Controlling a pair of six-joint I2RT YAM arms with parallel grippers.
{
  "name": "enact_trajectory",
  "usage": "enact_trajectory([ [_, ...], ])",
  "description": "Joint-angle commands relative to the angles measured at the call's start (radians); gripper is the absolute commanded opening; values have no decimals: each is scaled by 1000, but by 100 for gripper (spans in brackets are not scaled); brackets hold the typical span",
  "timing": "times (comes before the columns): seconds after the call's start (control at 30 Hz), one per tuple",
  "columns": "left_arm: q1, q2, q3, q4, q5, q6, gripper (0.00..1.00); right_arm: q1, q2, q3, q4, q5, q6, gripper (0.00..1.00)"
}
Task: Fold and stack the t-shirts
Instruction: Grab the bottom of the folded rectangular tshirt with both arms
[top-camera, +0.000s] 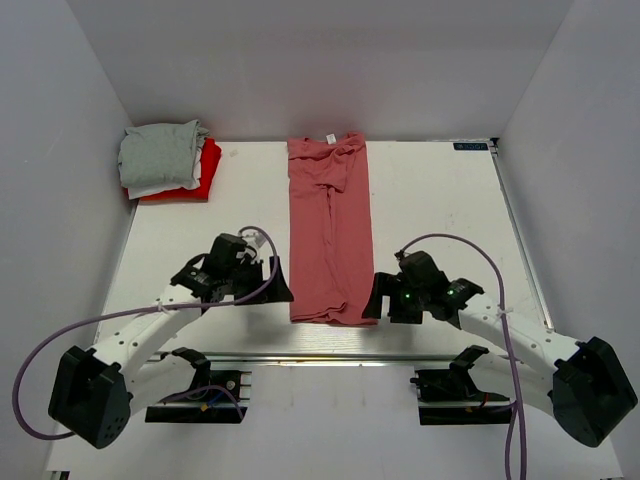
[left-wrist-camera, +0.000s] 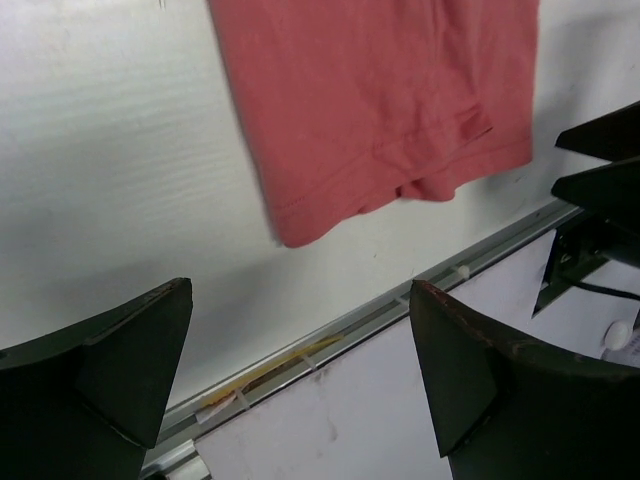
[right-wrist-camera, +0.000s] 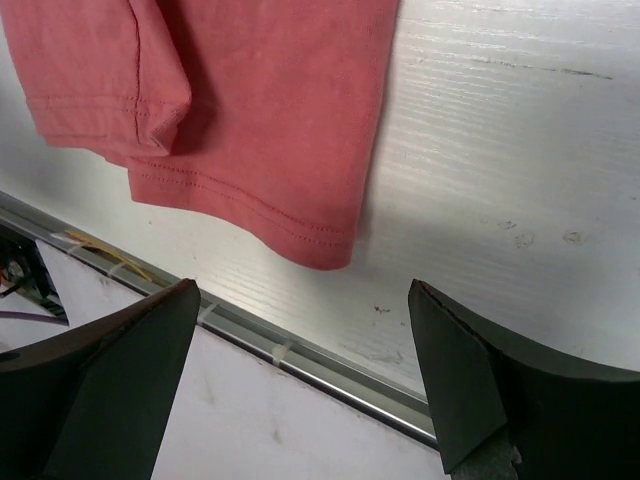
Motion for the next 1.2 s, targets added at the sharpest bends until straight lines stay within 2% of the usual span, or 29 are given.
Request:
enact_trajectory([
  [0.0, -28, 16, -40, 83, 29, -38, 100, 3, 2, -15, 79, -23, 34, 90],
  [0.13, -77, 116, -39, 131, 18, -49, 99, 0, 22, -47, 110, -35, 54, 86],
  [0.17, -96, 136, -26, 131, 18, -49, 96, 3, 24, -52, 111, -31, 63, 82],
  [0.23, -105, 180, -26, 152, 7, -49, 92, 0, 35, -62, 108, -9, 65, 82],
  [0.27, -120, 193, -26, 161, -3, -40, 89, 0, 38, -64, 113, 9, 65, 78],
  [0.4, -154, 245, -26, 152, -46, -40, 80, 1, 68, -73, 148, 5, 57, 75],
  [0.53, -163, 285, -40, 212, -78, -40, 74, 1, 117, -75, 177, 8, 54, 70],
  [0.57, -173, 295, -40, 221, -88, -40, 70, 3, 124, -73, 201, -3, 54, 69],
  [0.67, -185, 326, -20, 221, -108, -58, 64, 1, 150, -81, 232, -4, 60, 61],
  [0.7, -185, 340, -29, 247, -108, -58, 59, 1, 151, -84, 235, 0, 60, 54],
  [0.83, -208, 349, -42, 312, -117, -69, 51, 3, 156, -82, 240, 2, 72, 47],
  [0.97, -217, 368, -22, 326, -126, -69, 30, 1, 154, -85, 237, -7, 65, 33],
  [1.0, -228, 368, -22, 313, -141, -69, 14, 0, 156, -81, 239, -11, 66, 29],
  [1.07, -228, 368, 3, 313, -151, -69, 1, 0, 160, -75, 239, -17, 55, 18],
  [1.13, -228, 368, 13, 304, -151, -69, 0, 0, 164, -61, 239, -15, 45, 4],
  [1.17, -228, 354, 33, 292, -151, -69, 0, 1, 165, -47, 235, -17, 32, 0],
])
